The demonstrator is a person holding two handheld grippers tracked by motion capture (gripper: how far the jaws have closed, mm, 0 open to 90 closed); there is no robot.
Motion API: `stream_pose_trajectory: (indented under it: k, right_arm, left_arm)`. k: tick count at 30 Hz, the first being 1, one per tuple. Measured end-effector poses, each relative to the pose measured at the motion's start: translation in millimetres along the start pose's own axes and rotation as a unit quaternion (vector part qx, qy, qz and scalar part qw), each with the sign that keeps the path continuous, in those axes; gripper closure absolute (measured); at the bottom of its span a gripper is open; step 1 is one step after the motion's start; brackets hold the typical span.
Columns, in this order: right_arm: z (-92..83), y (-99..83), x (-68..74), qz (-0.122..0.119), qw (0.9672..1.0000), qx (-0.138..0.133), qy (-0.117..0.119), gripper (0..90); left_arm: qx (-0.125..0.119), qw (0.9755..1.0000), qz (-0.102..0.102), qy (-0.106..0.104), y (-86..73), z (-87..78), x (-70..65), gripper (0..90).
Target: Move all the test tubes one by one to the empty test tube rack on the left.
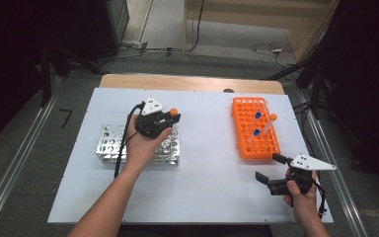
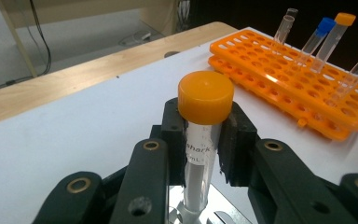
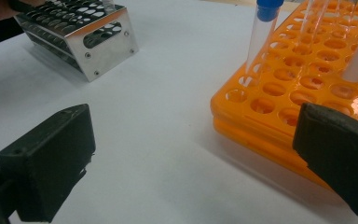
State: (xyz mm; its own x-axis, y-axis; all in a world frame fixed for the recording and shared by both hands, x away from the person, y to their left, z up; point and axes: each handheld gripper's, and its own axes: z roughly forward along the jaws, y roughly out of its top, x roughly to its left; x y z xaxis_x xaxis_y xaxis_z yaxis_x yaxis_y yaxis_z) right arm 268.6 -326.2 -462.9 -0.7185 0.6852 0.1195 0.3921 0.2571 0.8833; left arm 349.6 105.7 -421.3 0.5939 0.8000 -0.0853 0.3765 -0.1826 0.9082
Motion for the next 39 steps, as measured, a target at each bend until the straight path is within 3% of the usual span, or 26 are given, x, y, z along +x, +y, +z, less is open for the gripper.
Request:
stream_pose_trajectory:
  k: [4,8,12,17,23,26,35,39]
  right_arm:
    - [0.3,-0.4,-0.2,0.001,1.0000,0.002,0.000,0.0]
    - [0.2,-0.7,-0.8,0.002,1.0000,0.002,-0.001,0.0]
    - [0.6,-0.7,-0.6,0.000,1.0000,0.001,-0.002,0.0]
    - [0.8,-0.3,0.1,0.000,1.0000,0.000,-0.003,0.0]
    - [1.4,0.0,0.1,0.000,1.0000,0.000,-0.002,0.0]
    - [1.6,0.3,0.3,0.001,1.0000,0.000,-0.002,0.0]
    - [1.7,1.5,-0.8,0.002,1.0000,0.001,-0.007,0.0]
    - [1.8,3.3,-0.8,0.000,0.9999,0.000,-0.012,0.0]
  left_arm:
    - [0.016,0.9998,-0.008,0.008,-5.2,2.7,1.5,73.9]
    - [0.029,0.9995,-0.010,0.002,-8.3,4.0,1.7,72.9]
    - [0.034,0.9993,-0.014,0.001,-8.7,4.9,1.1,65.5]
    - [0.015,0.9994,-0.031,-0.003,-7.1,-0.4,0.5,45.3]
    - [-0.002,0.9988,-0.047,-0.011,-7.9,-13.9,-1.9,11.5]
    - [-0.009,0.9983,-0.054,-0.019,-10.3,-22.8,-3.0,3.8]
    - [-0.040,0.9968,-0.059,-0.037,-21.9,-55.4,-13.2,0.0]
    - [-0.042,0.9968,-0.055,-0.041,-29.1,-68.4,-22.1,0.0]
